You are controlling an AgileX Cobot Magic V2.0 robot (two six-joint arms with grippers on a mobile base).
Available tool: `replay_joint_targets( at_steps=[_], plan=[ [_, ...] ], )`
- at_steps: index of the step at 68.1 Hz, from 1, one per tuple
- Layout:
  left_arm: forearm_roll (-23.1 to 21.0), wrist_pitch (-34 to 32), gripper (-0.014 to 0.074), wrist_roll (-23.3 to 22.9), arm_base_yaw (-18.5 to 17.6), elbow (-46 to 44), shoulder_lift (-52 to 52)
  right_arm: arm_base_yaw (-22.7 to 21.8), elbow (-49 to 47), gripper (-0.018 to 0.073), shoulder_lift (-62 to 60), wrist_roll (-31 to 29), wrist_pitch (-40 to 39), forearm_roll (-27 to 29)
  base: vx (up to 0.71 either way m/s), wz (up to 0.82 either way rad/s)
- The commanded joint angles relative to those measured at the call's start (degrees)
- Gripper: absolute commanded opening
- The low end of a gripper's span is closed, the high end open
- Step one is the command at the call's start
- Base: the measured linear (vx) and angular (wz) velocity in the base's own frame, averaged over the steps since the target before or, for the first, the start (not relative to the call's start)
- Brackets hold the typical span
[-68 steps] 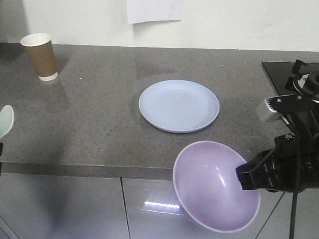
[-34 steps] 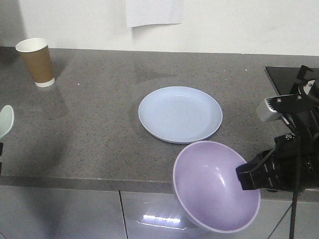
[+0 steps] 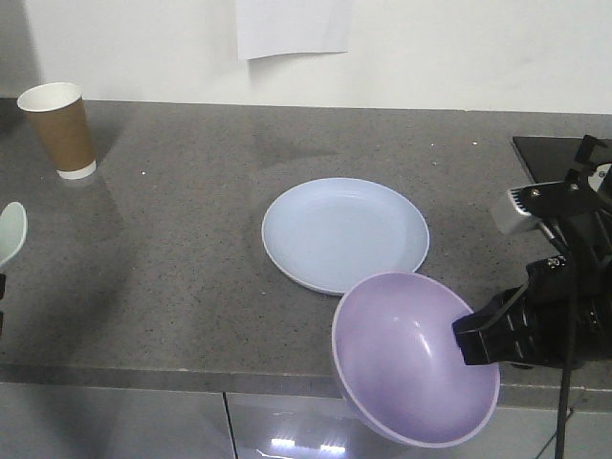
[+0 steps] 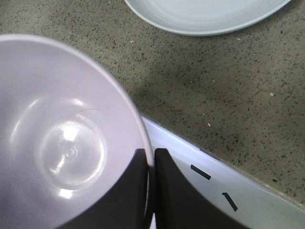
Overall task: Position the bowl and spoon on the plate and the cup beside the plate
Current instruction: 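Drive the base up to the plate, holding the bowl beside it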
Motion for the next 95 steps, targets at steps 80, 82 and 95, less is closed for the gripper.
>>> replay_joint_targets(
  at_steps=[80, 82, 95],
  plan=[
    [-1.06, -3.18, 0.0066, -0.03, -0.41, -1.35, -0.49, 0.09, -1.49, -0.0001, -0.62, 0.05, -1.94, 1.57, 0.05, -0.02],
    [-1.06, -3.18, 0.0066, -0.03, -0.41, -1.35, -0.49, 0.09, -1.49, -0.0001, -0.62, 0.05, -1.94, 1.57, 0.04, -0.01],
    [-1.06, -3.18, 0.0066, -0.03, -0.41, -1.35, -0.49, 0.09, -1.49, -0.0001, -0.62, 0.05, -1.94, 1.57, 0.03, 0.0]
  ],
)
